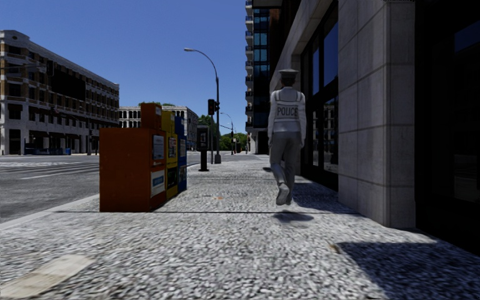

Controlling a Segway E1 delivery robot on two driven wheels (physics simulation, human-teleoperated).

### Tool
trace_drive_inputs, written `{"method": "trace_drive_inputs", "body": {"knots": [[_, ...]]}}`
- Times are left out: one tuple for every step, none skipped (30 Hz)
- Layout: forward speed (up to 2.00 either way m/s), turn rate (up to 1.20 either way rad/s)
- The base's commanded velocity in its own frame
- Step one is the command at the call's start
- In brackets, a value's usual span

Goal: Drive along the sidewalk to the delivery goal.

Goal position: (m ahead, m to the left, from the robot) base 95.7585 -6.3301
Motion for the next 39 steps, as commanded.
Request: {"method": "trace_drive_inputs", "body": {"knots": [[1.12, 0.0], [1.12, 0.0], [1.12, 0.0], [1.12, 0.0], [1.12, 0.0], [1.12, 0.0], [1.12, 0.0], [1.12, 0.0], [1.12, 0.0], [1.12, 0.0], [1.12, 0.0], [1.12, 0.0], [1.12, 0.0], [1.12, 0.0], [1.12, 0.0], [1.12, 0.0], [1.12, 0.0], [1.12, 0.0], [1.12, 0.0], [1.12, 0.0], [1.12, 0.0], [1.12, 0.0], [1.12, 0.0], [1.12, 0.0], [1.12, 0.0], [1.12, 0.0], [1.12, 0.0], [1.12, 0.0], [1.12, 0.0], [1.12, 0.0], [1.12, 0.0], [1.12, 0.0], [1.12, 0.0], [1.12, 0.0], [1.12, 0.0], [1.12, 0.0], [1.12, 0.0], [1.12, 0.0], [1.12, 0.0]]}}
